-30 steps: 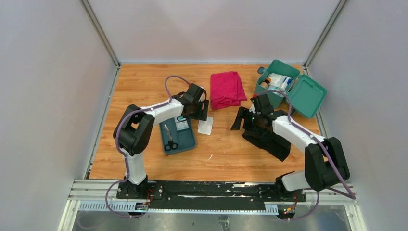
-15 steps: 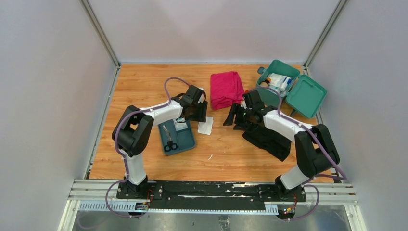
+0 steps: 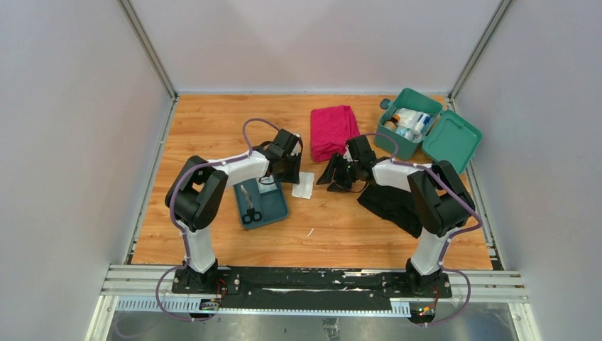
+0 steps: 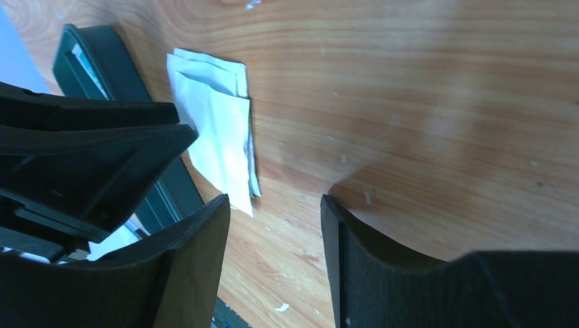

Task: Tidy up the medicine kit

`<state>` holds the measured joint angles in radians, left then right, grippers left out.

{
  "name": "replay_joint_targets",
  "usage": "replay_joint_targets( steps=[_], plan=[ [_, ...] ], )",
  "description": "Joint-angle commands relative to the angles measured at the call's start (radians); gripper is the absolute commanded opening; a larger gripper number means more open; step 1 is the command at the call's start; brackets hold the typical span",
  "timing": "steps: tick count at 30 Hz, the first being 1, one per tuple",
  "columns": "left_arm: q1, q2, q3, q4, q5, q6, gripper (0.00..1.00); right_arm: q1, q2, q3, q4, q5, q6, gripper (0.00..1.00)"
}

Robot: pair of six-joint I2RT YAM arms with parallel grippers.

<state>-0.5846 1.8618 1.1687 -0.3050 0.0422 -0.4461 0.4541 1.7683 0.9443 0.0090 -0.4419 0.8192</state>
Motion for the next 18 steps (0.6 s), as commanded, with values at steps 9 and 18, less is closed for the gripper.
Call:
replay_joint_targets(
  steps=[9, 18],
  plan=[
    [0.003, -0.001, -0.038, 0.042, 0.032, -0.002, 0.15, 0.022, 0.103, -0.005, 0.097, -0.02, 0.08, 0.54],
    [0.003, 0.009, -0.047, 0.055, 0.048, -0.011, 0.14, 0.045, 0.138, -0.014, 0.134, -0.037, 0.127, 0.52]
  ],
)
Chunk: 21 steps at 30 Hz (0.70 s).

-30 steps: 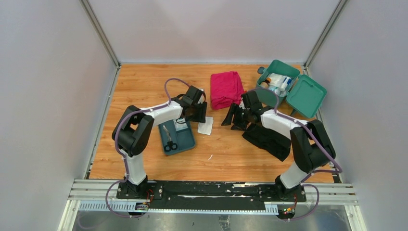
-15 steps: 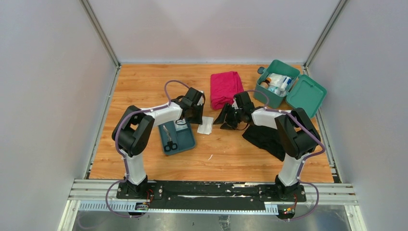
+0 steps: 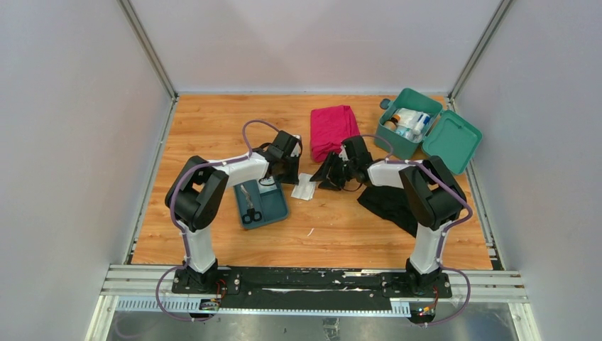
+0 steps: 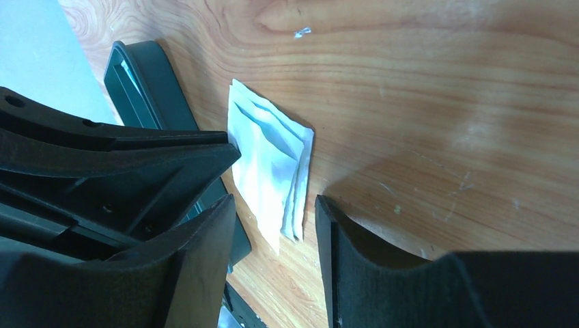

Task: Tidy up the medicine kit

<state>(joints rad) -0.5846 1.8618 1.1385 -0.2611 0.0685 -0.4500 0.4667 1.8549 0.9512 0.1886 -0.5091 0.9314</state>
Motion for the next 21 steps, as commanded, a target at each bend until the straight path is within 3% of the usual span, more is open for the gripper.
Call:
replay_joint_targets(
  steps=[1, 6, 13, 21],
  plan=[
    [0.003, 0.01, -0.017, 0.011, 0.022, -0.007, 0.13, 0.037, 0.054, -0.019, -0.049, 0.033, 0.021, 0.52],
    [0.003, 0.01, -0.018, 0.01, 0.021, -0.007, 0.13, 0.057, 0.036, -0.034, -0.124, 0.115, 0.064, 0.5],
    [0.003, 0.005, -0.025, 0.011, 0.019, -0.009, 0.12, 0.084, -0.031, -0.08, -0.212, 0.257, 0.132, 0.54],
    [0.003, 0.006, -0.025, 0.012, 0.025, -0.009, 0.11, 0.088, 0.004, -0.083, -0.143, 0.218, 0.157, 0.53]
  ],
)
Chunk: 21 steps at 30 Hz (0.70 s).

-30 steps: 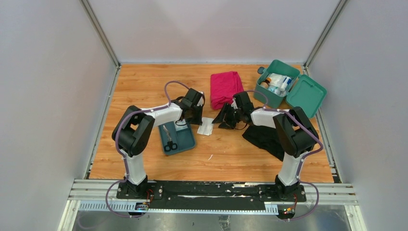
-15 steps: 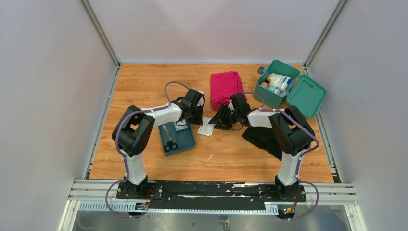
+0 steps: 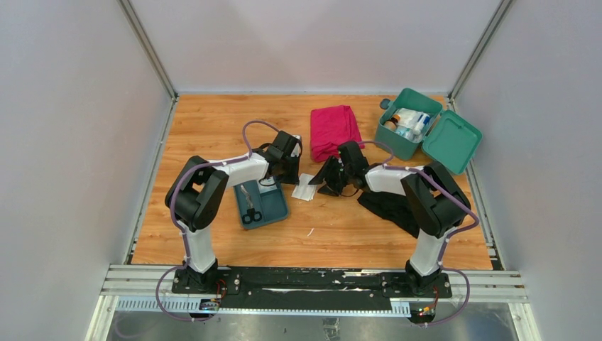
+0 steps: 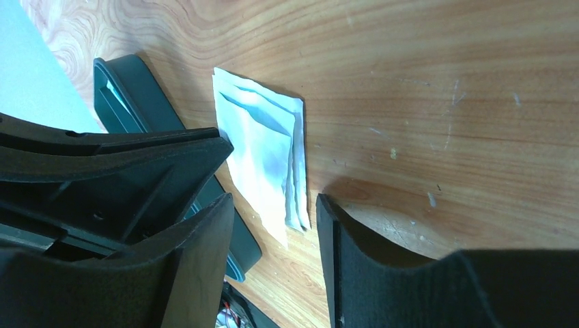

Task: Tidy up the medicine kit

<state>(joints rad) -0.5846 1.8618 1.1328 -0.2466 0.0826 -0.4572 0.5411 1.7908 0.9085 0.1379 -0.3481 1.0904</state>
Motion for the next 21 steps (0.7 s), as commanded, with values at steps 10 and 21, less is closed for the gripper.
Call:
replay_joint_targets(
  steps=[10, 21],
  plan=[
    [0.002, 0.01, -0.02, 0.0, 0.015, -0.003, 0.1, 0.014, 0.11, -0.046, 0.012, -0.003, 0.014, 0.54],
    [0.003, 0.013, -0.021, 0.001, 0.017, -0.003, 0.1, 0.013, 0.105, -0.039, 0.053, -0.013, -0.014, 0.5]
  ],
)
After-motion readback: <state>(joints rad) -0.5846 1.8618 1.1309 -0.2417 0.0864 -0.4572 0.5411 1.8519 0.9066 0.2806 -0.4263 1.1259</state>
